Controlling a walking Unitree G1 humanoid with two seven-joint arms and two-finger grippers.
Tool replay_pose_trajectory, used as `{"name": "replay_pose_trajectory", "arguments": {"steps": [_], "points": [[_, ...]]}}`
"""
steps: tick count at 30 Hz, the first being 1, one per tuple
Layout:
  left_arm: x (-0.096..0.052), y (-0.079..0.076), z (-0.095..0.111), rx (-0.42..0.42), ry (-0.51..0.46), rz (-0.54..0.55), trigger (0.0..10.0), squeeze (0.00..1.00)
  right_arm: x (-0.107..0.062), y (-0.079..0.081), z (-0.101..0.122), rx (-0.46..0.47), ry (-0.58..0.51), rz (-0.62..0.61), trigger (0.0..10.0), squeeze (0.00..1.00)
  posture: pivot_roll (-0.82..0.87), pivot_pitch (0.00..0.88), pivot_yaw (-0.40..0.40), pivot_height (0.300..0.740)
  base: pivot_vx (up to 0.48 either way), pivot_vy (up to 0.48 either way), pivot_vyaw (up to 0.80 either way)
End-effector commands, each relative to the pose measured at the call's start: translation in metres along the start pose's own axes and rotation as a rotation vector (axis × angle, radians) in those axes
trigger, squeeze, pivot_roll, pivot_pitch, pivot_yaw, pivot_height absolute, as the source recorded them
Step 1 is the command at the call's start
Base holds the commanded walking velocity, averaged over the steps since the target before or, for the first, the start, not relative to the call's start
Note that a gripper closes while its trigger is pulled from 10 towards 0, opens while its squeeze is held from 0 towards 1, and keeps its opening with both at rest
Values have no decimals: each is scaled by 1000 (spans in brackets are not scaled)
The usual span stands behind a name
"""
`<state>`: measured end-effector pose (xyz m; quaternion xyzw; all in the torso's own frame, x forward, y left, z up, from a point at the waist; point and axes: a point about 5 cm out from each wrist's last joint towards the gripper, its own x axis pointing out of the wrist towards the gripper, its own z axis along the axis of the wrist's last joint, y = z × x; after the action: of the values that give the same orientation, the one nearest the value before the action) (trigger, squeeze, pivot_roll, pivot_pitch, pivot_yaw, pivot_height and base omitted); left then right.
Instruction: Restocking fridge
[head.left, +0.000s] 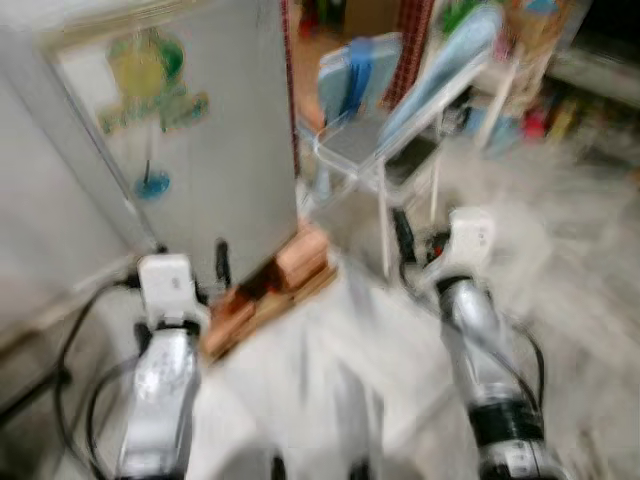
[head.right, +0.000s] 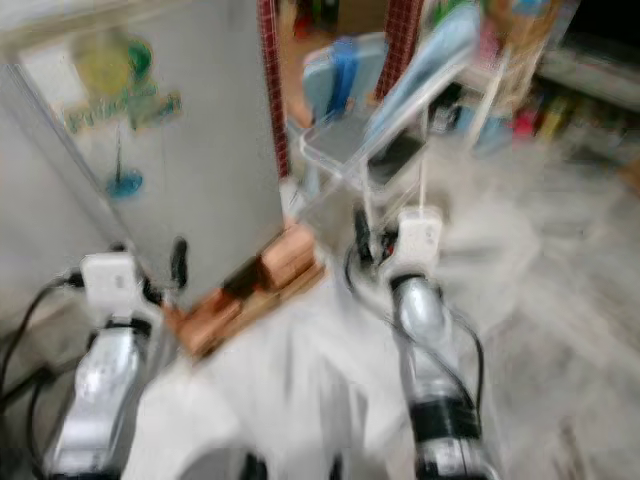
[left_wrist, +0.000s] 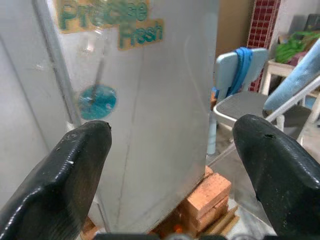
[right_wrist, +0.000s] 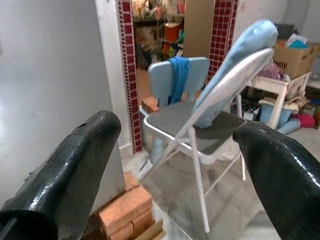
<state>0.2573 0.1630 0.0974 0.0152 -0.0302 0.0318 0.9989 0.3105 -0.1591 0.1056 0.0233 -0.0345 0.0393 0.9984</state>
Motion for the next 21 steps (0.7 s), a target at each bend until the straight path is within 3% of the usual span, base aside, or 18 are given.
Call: {"name": "replay_pose_trajectory", "arguments": {"steps": [1, 5, 13, 21], "points": [[0, 10, -1, 43, 3, 11, 10000, 0, 8, 13, 9, 1, -36, 37, 10000, 0, 108, 49, 9, 740, 0, 480, 0], [-1, 15, -2, 64, 6, 11, 10000, 0, 8, 20, 12, -59, -54, 88, 10000, 0, 111, 51, 13, 740, 0, 480, 0], [-3, 16, -4, 50, 15, 12, 10000, 0, 3, 27, 4, -47, -35, 114, 10000, 0, 116, 46, 14, 740, 0, 480, 0], [-7, 11, -8, 44, 23, -25, 10000, 0, 0, 23, 4, -109, -44, 122, 10000, 0, 111, 43, 3, 740, 0, 460, 0]]}}
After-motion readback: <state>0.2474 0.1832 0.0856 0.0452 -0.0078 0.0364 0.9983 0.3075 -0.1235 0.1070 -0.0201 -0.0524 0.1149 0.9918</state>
